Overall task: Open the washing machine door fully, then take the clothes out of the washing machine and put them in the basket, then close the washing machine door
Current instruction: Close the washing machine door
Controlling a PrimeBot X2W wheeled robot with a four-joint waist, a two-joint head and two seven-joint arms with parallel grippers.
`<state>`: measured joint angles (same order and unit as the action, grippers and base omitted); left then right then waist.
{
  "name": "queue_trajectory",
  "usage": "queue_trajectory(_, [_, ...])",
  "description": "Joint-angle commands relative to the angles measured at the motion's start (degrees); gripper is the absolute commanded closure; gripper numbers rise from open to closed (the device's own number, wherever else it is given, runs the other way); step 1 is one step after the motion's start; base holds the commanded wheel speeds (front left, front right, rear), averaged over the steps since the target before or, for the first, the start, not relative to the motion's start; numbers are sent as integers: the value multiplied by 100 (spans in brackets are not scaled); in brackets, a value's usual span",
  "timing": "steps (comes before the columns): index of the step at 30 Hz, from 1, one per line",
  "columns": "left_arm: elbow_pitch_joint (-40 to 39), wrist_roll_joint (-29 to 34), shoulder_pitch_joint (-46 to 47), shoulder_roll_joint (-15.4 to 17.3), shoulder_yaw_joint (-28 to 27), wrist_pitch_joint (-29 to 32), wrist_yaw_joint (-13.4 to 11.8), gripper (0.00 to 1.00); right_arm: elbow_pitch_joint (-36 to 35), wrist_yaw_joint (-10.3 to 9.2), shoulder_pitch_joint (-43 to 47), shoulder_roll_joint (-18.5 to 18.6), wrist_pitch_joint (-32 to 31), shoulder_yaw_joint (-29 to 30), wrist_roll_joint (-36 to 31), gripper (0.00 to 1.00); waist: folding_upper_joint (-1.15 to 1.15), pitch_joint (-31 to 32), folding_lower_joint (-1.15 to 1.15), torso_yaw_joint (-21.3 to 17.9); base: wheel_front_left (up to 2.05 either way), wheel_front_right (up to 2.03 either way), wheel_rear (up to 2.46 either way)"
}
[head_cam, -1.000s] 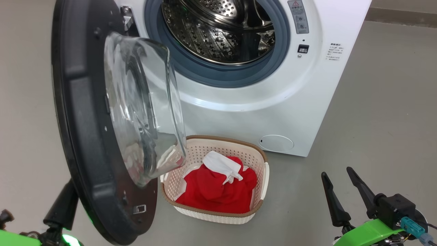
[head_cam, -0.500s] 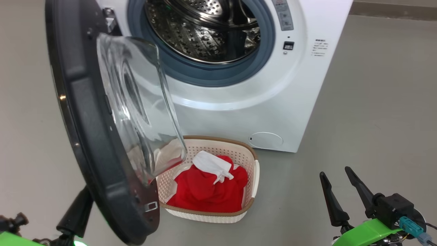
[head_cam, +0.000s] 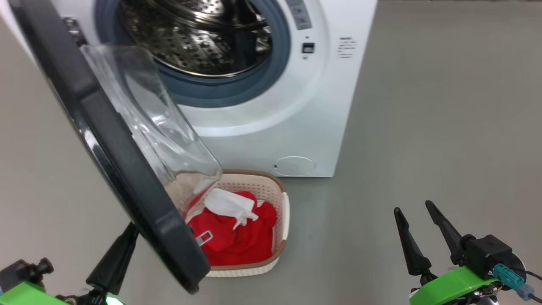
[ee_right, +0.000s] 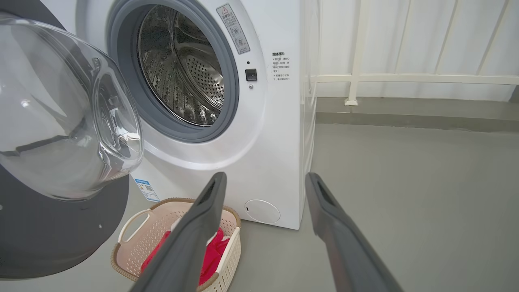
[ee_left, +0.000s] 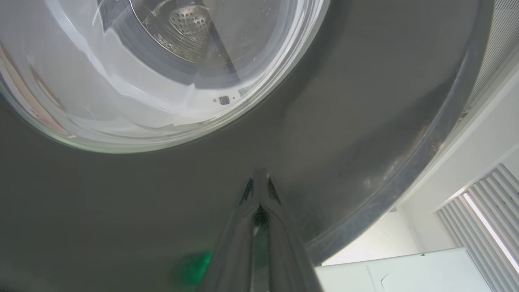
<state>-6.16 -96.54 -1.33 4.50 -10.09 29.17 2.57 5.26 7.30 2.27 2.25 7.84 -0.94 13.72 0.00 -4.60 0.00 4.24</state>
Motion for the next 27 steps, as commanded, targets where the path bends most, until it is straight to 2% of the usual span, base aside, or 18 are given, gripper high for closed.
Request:
queue_trajectory(1, [-172,-24,176,54,-98,101,68,100,-137,19,-255,63,76,-161,45,0,0,-77,0,-313,0,0,0])
queue_trajectory(15, [118,36,504,107,-132,61,110,100,-71,19,-333,63,156,-220,120,0,0,-160,0,-1287,0,0,0])
queue_trajectory(27, [575,144,1175,233,-151,-10,150,100,-19,19,-522,63,259,-338,219,0,0,-476,0,-1637,0,0,0])
